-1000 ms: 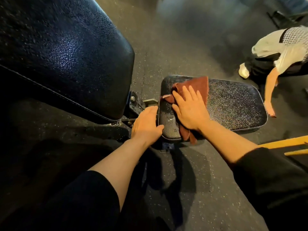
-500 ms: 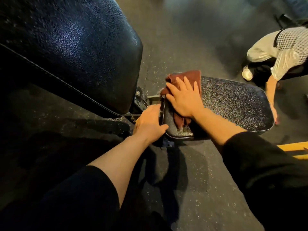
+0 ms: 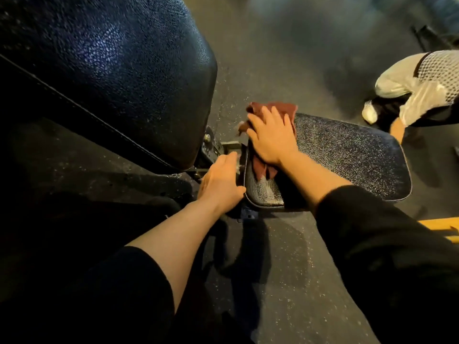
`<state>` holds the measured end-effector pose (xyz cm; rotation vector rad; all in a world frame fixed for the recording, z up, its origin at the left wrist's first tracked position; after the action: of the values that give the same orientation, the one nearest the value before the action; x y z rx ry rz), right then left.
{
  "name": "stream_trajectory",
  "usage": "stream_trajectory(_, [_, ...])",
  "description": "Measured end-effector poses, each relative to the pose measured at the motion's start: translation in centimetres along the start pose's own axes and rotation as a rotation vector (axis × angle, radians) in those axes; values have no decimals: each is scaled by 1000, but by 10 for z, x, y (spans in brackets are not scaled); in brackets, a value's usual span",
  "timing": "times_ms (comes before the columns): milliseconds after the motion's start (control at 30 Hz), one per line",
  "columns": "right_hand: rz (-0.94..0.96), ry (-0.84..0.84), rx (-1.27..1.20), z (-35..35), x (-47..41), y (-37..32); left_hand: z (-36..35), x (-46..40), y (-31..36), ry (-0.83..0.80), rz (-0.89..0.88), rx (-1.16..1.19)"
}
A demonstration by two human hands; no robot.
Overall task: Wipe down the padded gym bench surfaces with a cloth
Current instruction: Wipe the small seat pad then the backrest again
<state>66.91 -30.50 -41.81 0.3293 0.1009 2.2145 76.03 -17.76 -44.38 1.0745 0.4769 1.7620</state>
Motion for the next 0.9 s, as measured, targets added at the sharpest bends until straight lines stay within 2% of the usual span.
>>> stream_trajectory(100, [-54,52,-12,4,-15,1,-1,2,4,9,6,25])
stream_trajectory(267, [147,86,-57,0,70,-54,16,-6,-4,123,76,82])
stream_trajectory(333, [160,73,-34,-2,83,-55,16,-6,-8,116,96,83])
stream_trajectory(533, [-51,33,3,1,-14,-5,3,0,2,33,37,87])
stream_trajectory(700, [69,145,-68,3,31,-35,5,-5,2,35,44,87])
stream_trajectory(767, [90,142,-49,0,52,-40,8,-6,1,50,42,82])
stream_trajectory(900, [-60,43,3,3,11,-8,3,-4,3,26,22,77])
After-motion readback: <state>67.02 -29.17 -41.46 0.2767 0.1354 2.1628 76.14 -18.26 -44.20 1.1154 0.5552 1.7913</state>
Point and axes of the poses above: each hand's wrist, its own x-axis away from the middle knuckle, its own z-axis out of the back of the hand, y = z × x, the point moved 7 cm from there along -x, towards the middle knuckle, and after that the axes turned 15 degrees about z, right-handed, at the moved point
